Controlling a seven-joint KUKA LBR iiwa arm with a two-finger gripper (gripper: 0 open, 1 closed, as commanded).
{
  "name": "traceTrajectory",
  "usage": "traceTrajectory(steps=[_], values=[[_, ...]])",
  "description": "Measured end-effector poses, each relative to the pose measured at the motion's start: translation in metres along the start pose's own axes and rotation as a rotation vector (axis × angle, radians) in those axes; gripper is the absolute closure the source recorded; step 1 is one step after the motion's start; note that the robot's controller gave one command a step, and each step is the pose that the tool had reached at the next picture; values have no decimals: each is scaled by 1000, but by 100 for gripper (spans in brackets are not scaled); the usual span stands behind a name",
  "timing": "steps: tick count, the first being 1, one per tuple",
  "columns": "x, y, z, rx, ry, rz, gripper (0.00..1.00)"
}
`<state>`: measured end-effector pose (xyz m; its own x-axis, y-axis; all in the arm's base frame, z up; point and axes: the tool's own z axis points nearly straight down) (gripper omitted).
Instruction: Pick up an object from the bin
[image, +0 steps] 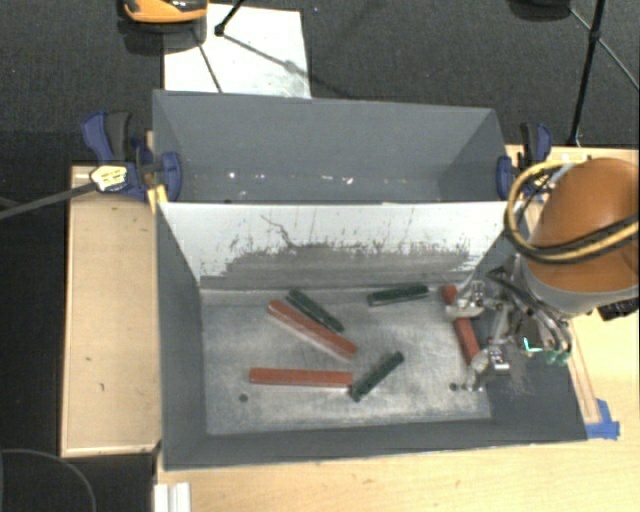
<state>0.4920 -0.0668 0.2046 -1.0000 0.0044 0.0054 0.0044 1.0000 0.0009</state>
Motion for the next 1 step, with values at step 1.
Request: traceTrajectory(steps=[1], values=[[-2,0,-4,1,-8,-2,0]])
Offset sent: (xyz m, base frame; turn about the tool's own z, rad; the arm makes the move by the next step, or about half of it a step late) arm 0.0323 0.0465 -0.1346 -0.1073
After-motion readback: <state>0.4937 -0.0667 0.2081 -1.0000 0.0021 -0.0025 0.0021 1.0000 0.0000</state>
